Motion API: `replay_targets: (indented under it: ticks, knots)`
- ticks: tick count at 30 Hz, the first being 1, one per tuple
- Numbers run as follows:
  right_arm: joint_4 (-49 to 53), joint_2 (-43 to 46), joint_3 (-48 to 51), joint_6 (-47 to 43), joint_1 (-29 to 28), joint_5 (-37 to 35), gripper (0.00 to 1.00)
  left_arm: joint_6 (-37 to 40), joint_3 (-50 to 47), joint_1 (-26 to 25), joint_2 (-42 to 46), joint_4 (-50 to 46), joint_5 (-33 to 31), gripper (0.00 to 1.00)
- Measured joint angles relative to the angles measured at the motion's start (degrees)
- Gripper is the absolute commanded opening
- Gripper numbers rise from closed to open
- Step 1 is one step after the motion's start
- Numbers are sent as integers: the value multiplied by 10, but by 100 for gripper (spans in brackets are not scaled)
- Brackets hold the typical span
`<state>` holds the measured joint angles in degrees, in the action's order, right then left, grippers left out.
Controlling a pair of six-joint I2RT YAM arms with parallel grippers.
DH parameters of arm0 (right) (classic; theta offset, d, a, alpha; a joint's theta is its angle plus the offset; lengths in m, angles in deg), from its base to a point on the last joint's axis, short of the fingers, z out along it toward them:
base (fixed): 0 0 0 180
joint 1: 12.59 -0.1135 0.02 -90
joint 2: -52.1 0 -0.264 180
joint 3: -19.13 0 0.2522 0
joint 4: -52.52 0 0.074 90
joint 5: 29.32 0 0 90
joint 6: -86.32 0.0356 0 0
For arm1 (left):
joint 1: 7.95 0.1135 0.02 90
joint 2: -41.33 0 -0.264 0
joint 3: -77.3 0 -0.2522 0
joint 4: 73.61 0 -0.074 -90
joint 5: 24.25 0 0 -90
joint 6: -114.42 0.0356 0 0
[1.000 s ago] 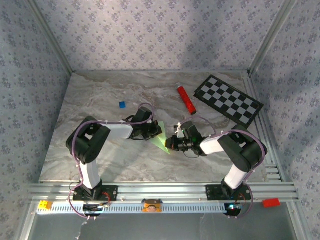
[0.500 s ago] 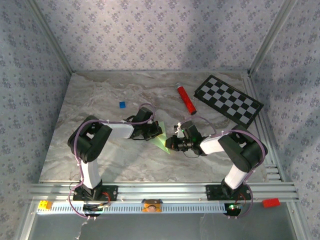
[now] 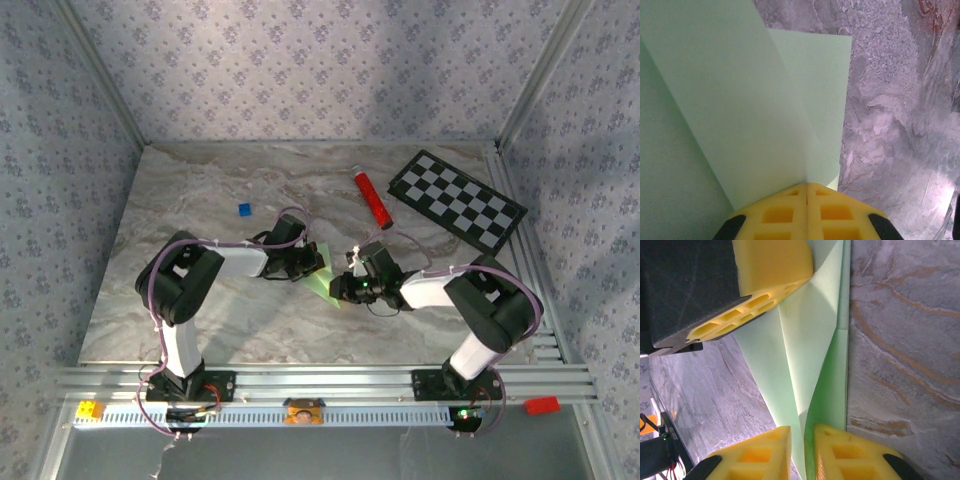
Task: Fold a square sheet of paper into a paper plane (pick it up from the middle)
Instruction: Fourth fold the wing at the center of the table.
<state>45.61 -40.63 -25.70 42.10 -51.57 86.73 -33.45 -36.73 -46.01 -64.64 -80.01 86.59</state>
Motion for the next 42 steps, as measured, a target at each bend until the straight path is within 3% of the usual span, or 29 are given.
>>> replay_targets:
  ticks: [7, 18, 26, 36, 42]
  knots:
    - [10, 5, 6, -6, -2, -9, 11, 0, 0, 0, 0, 0, 0, 2]
    - [18, 29, 23, -7, -2, -7, 16, 0, 0, 0, -2, 3, 2, 2]
    - [21, 31, 29, -14, -1, -8, 8, 0, 0, 0, -2, 4, 3, 2]
    - [22, 37, 34, -14, 0, -1, 11, 0, 0, 0, -2, 4, 4, 1]
    - [42, 55, 46, -14, 0, 5, 8, 0, 0, 0, -2, 4, 4, 1]
